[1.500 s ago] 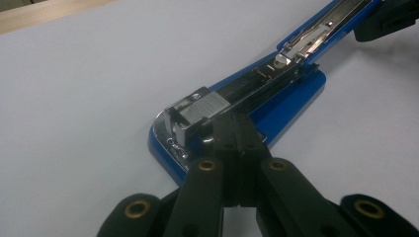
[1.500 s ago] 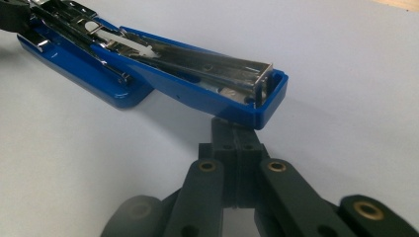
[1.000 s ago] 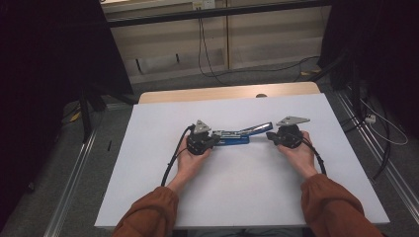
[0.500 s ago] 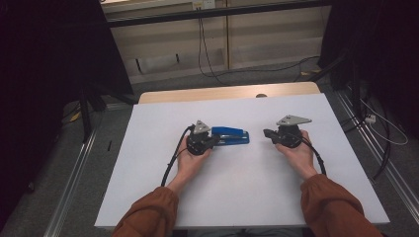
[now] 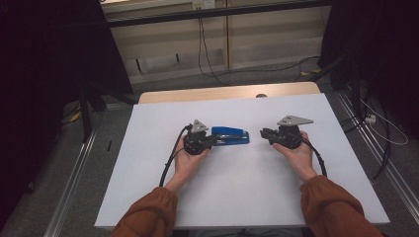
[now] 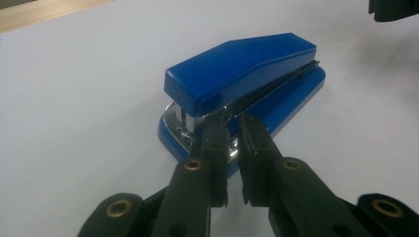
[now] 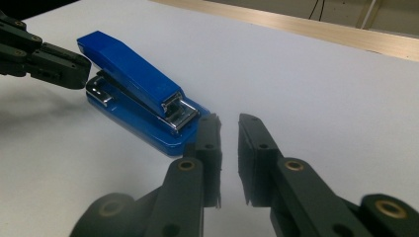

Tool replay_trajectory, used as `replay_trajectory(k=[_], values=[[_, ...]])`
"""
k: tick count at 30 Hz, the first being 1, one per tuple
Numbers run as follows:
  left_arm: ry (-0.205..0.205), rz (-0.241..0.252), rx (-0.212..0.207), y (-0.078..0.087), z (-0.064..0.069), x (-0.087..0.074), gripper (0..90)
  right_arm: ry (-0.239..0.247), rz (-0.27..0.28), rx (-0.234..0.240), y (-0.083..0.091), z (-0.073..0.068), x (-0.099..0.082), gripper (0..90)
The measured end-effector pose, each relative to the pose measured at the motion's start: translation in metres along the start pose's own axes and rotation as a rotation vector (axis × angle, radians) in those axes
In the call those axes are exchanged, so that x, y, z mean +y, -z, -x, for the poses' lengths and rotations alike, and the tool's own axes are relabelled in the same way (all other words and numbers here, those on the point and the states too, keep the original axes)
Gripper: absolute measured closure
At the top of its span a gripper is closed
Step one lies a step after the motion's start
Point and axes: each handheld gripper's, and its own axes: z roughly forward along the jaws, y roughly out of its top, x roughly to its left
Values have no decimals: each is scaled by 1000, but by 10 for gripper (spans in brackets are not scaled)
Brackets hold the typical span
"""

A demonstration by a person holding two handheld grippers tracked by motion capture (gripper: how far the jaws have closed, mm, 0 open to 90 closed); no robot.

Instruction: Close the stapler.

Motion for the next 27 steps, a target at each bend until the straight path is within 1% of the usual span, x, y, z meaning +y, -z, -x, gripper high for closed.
replay_trajectory(k=[2,4,7,9,10,11,12,13,15,16,18,20,22,24,25,26,27], values=[[12,3,-6,4,-2,-1,795,0,10,0,1,0,1,745],[20,19,5,7,-4,-3,775,-13,16,9,3,1,1,685],[42,50,4,11,-9,-4,723,-8,17,15,4,-1,2,613],[55,62,18,13,-12,-4,646,1,20,18,5,-2,3,571],[57,64,16,14,-13,-3,604,-4,24,25,6,-2,3,542],[61,70,13,14,-13,-3,582,-2,26,24,6,-2,3,517],[60,72,19,14,-13,-3,559,-5,27,28,6,-2,3,489],[70,73,21,13,-12,-3,516,-11,24,35,6,-2,3,459],[64,78,32,13,-11,-2,409,-9,18,29,5,-2,2,365],[48,77,35,13,-10,-1,368,-11,16,28,5,-2,2,322],[41,77,47,15,-8,0,283,-17,19,29,5,-2,2,253],[45,62,70,17,-6,0,209,-22,35,26,6,-2,3,190],[46,62,63,18,-7,0,143,-26,44,21,7,-4,4,128],[49,71,55,20,-7,1,96,-23,45,21,8,-6,4,105],[54,78,45,21,-6,1,77,-22,47,17,8,-7,4,78],[50,84,36,22,-6,1,69,-22,47,13,8,-8,4,60],[51,92,29,22,-5,2,64,-24,49,14,8,-9,5,60]])
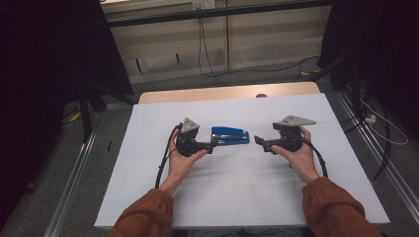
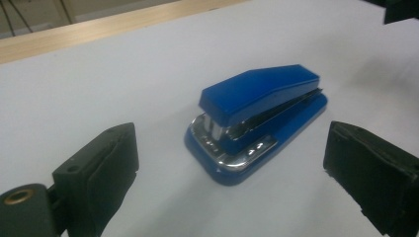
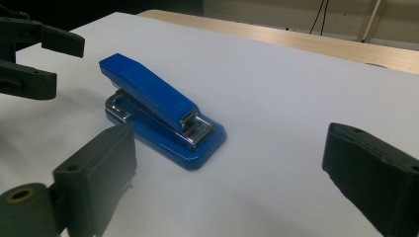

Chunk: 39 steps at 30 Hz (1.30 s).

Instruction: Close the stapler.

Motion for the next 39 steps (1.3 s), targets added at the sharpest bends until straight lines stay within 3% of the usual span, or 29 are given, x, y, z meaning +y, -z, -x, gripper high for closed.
replay_trajectory(k=[4,8,12,16,19,25,28,31,39], values=[[-6,26,-51,5,3,-1,45,8,11,-7,2,-4,0,37],[-44,35,-58,11,6,-3,41,17,26,-10,7,-7,1,41],[-54,56,-23,18,10,-5,39,17,30,-27,12,-9,1,26],[-41,70,-35,29,13,-10,39,20,35,-37,18,-11,-3,32],[-63,69,-18,36,15,-15,37,30,32,-48,22,-13,-7,33],[-45,73,-7,48,15,-23,37,47,33,-65,30,-16,-11,34],[-31,86,19,57,15,-28,37,47,50,-80,34,-17,-13,34],[-22,114,19,66,15,-29,33,46,63,-92,38,-17,-13,34],[-10,111,16,83,14,-41,32,49,84,-113,51,-21,-21,17]])
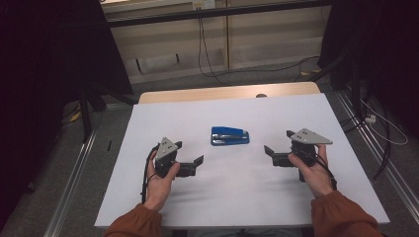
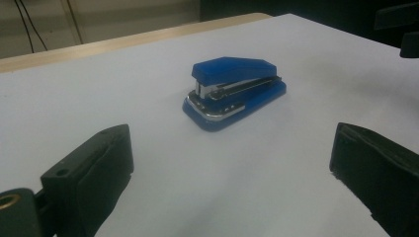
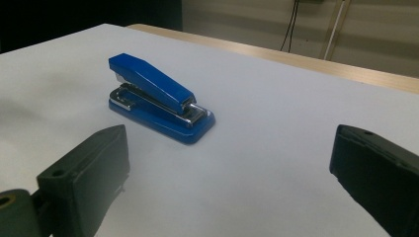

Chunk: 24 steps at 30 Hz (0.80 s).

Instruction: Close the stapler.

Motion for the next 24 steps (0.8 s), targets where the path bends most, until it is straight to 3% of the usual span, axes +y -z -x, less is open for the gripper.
replay_trajectory(k=[13,15,18,24], values=[[30,25,46,26,-8,-11,32,-22,15,-33,22,4,-9,10],[26,29,61,31,-9,-13,32,-25,23,-43,26,6,-9,10],[-12,14,91,36,-10,-15,34,-33,29,-56,33,6,-11,9],[18,23,117,52,-15,-20,34,-39,22,-74,45,9,-19,9]])
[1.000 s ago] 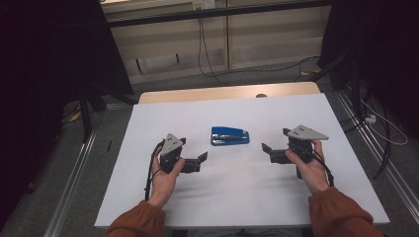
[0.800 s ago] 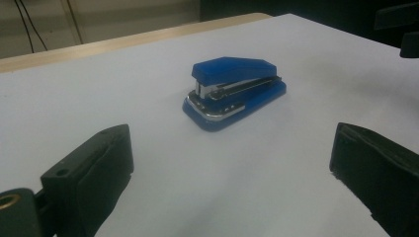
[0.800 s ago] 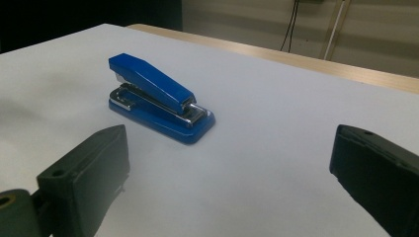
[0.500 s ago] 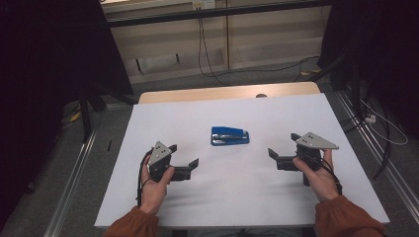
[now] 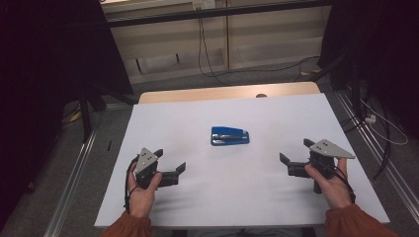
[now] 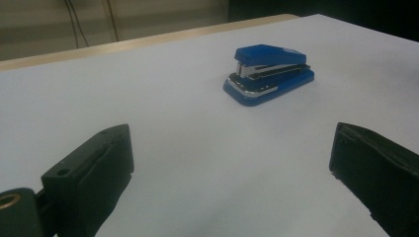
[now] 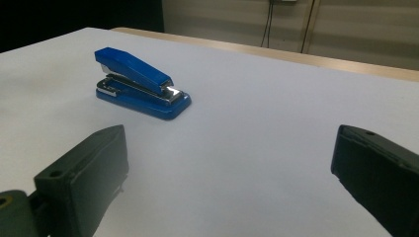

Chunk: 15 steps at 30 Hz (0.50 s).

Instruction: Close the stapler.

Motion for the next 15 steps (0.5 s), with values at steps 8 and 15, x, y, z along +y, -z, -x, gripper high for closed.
replay_trajectory(k=[8,15], values=[[20,14,55,21,-3,-9,33,-13,31,-52,17,4,-6,9],[40,10,60,26,-1,-12,33,-22,36,-98,32,9,-13,8]])
